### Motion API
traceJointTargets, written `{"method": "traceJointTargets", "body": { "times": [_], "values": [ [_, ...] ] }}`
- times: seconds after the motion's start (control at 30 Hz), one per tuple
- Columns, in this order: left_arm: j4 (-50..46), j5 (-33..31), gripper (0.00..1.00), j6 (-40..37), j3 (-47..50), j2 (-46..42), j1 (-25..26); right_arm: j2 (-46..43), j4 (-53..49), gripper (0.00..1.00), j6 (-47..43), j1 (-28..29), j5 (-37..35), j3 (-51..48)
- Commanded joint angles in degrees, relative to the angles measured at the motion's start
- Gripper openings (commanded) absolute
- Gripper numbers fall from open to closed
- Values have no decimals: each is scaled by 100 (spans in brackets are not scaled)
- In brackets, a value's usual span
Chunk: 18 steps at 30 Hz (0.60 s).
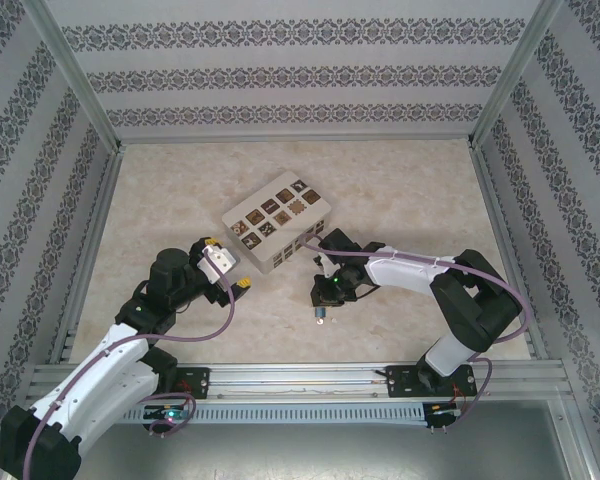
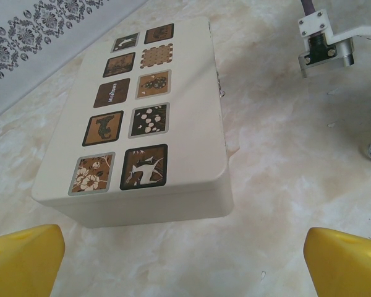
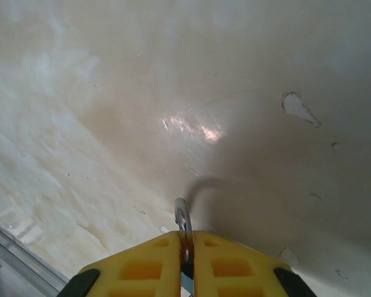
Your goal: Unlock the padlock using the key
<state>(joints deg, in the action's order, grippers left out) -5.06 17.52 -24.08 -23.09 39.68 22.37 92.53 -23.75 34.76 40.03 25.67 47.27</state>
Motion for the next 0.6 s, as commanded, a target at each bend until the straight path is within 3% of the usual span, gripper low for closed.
{"method": "traceJointTargets", "body": {
  "times": [0.0,0.57],
  "values": [
    [218,32,99,-141,77,-57,-47,4,-40,15,33,89,-141,90],
    [224,78,99,-154,86,-57,-48,-720,-737,35,-446,-170,-732,253]
  ]
}}
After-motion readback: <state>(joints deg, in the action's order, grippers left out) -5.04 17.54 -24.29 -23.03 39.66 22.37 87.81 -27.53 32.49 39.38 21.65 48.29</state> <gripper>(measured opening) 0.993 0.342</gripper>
